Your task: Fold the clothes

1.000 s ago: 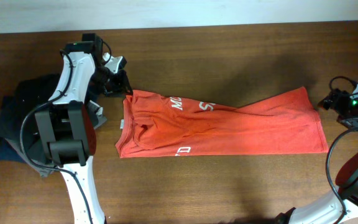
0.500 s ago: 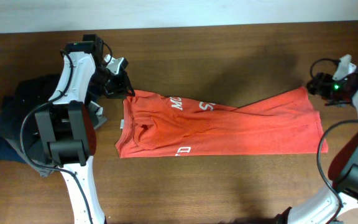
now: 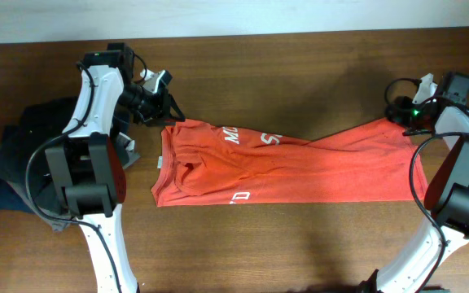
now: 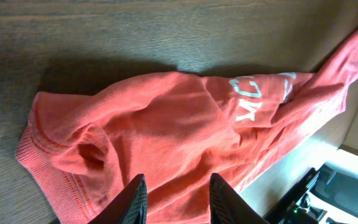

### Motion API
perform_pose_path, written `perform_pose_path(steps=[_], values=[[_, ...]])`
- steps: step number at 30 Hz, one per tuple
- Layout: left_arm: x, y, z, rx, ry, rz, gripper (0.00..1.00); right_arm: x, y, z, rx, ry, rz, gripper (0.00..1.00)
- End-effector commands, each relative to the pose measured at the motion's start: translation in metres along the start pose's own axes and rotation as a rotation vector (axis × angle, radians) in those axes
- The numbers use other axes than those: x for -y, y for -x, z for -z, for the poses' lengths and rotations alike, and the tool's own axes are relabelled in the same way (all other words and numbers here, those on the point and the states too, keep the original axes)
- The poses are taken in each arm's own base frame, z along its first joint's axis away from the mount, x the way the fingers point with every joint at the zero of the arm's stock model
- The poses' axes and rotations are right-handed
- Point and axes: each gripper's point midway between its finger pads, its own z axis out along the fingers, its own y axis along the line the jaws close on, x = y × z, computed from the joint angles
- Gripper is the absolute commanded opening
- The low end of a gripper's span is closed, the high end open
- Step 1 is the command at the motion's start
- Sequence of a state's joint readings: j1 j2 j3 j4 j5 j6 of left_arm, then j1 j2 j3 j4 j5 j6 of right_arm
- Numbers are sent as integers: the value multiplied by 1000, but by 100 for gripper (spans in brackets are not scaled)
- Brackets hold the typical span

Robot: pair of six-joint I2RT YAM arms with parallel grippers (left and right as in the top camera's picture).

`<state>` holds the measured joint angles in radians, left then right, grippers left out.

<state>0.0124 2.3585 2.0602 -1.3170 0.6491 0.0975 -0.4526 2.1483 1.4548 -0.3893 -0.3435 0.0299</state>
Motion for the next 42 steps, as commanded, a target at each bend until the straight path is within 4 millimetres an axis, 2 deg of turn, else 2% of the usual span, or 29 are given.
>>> perform_pose_path(steps=[1,5,7,10,20,24,30,32,33,36,40,42], values=[[18,6,17,47,-27,-63,33,-5,-1,-1,-5,25,-15,37],[20,6,19,50,-27,-66,33,-3,-7,3,-35,20,-31,13],[20,6,19,52,-26,-67,33,1,-10,7,-47,14,-56,8],[20,6,19,52,-26,-67,33,9,-10,18,-47,7,-92,4],[20,6,19,52,-26,-68,33,18,14,71,41,0,-118,4],[20,6,19,52,-26,-71,33,21,19,78,61,-5,-119,14],[20,6,19,52,-27,-71,33,22,22,78,73,-5,-115,18],[20,6,19,52,-26,-71,33,22,21,78,70,-5,-116,38],[20,6,19,52,-27,-71,33,22,18,77,58,-8,-121,41],[20,5,20,48,-27,-68,33,26,-7,77,-40,-44,-165,48],[22,2,22,40,-27,-87,33,35,-48,83,-194,-131,-307,48],[25,0,25,42,-27,-108,33,38,-61,87,-245,-167,-336,48]])
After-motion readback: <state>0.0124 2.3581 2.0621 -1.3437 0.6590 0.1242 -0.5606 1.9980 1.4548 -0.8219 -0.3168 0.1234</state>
